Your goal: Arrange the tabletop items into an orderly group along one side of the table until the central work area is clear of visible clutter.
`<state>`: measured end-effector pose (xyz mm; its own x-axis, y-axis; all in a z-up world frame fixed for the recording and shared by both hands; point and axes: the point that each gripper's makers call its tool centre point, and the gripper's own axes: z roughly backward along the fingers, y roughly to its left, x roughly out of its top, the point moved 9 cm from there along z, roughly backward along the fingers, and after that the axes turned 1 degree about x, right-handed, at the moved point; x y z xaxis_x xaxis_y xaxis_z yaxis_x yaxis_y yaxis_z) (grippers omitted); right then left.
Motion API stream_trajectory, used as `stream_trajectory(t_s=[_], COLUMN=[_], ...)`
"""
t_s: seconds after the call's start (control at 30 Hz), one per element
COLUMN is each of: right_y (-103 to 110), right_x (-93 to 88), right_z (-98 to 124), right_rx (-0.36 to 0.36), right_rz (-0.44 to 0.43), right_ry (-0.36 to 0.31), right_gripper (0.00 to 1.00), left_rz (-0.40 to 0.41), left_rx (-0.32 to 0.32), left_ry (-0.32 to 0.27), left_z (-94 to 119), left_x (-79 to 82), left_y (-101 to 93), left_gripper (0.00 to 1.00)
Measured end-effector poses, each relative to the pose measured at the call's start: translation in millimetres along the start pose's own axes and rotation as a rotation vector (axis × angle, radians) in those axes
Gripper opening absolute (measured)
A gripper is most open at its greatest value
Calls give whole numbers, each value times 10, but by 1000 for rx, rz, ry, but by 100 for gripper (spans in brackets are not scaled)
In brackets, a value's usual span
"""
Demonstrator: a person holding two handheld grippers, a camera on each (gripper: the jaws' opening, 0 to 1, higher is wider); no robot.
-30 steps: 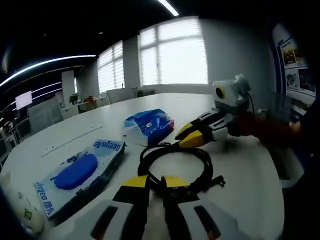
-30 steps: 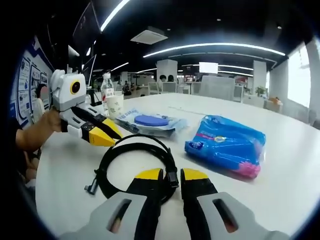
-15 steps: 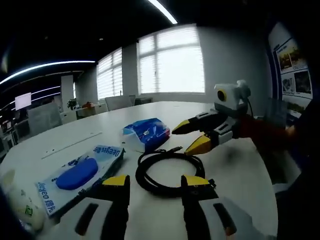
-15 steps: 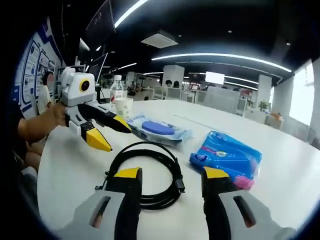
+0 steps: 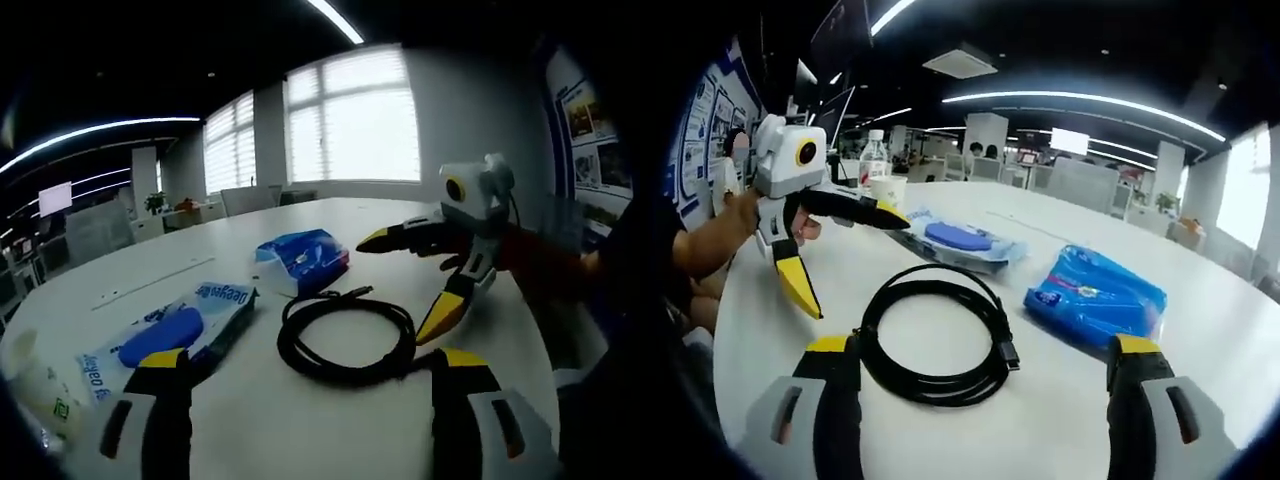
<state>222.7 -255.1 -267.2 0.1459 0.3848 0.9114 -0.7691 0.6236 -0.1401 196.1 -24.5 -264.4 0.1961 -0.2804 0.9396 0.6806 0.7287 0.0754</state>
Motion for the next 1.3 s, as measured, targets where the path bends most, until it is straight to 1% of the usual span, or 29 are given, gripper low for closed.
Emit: stream_trajectory(t_s=[0.1,0.17,0.27,0.33,0.4,0.67,0.73,0.87,1.03,1.13,1.27,1.3], right_y=[4,7,-9,-13,-8,11,15,27,98,81,111,82], right_x=[9,19,38,39,41,63,74,91,63,75,93,95], right_z=[23,35,54,65,74,126,155,217,325,365,448,450], right_rx=[0,4,3,7,4,20,22,14,20,12,-3,-3], right_rz=[14,17,13,10,7,-16,-21,-25,-42,-43,-34,-31], right_ry=[1,0,-5,-6,-10,-17,-28,-38,-41,-46,-49,-49], right_gripper=[100,100,100,100,100,100,100,100,100,100,100,100], left_rz=[10,17,24,34,33,39,42,32,56,59,57,57], left_rx=[2,2,7,14,13,25,24,31,18,32,45,50], left_ry=[-3,-7,-10,-1,-7,-14,-20,-14,-21,-33,-31,-31], left_z=[25,24,48,42,66,151,188,260,354,417,530,554], left_x=[-14,-9,-10,-9,-14,-16,-11,-18,-31,-35,-50,-53], left_y=[37,30,73,34,-8,-11,-7,7,3,22,70,78], left_gripper=[100,100,100,100,100,100,100,100,100,100,100,100])
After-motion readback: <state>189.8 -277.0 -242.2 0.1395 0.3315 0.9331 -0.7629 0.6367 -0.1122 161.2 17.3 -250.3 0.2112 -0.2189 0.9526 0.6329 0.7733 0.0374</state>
